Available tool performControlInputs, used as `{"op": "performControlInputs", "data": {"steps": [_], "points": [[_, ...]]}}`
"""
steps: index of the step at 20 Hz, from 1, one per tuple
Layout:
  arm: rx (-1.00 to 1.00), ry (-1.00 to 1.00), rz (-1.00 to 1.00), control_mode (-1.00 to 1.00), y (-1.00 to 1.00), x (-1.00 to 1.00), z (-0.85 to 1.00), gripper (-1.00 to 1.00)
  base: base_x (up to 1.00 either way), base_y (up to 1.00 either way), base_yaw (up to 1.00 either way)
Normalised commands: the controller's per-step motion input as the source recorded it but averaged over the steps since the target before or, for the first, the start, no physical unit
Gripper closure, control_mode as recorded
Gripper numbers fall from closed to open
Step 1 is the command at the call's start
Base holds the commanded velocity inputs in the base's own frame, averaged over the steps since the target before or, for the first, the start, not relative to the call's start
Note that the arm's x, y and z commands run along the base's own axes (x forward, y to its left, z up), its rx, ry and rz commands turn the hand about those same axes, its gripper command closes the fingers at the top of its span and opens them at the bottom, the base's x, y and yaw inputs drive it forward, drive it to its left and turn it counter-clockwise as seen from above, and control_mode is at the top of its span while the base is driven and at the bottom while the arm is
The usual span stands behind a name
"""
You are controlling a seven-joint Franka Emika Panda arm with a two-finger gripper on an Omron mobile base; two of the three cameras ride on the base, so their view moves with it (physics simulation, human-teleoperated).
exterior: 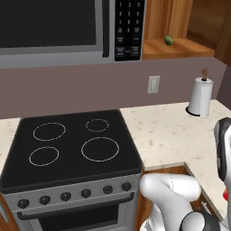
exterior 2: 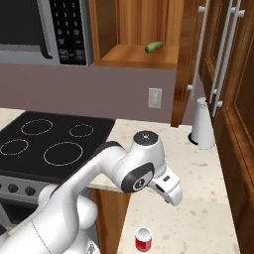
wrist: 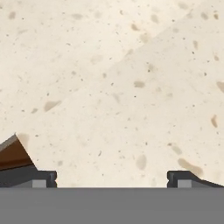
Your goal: Pick the canned food and jam from the counter and place them in the cabinets closest to them.
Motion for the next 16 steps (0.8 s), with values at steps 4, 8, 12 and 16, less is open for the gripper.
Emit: {"op": "performControlInputs", "data": {"steps": [4,8,12,16], "points": [[0.00,0.02,0.00,-1.00,-0.13,-0.26,-0.39,-1.00,0.00,0.00,0.00],[-0.01,0.04,0.00,-1.00,-0.05,-0.16,-0.40,-1.00,0.00,0.00,0.00],[-0.01,0.05,0.00,-1.00,0.00,-0.09,-0.39,-1.00,0.00,0.00,0.00],[0.00,0.06,0.00,-1.00,0.00,-0.03,-0.42,-1.00,0.00,0.00,0.00]]}}
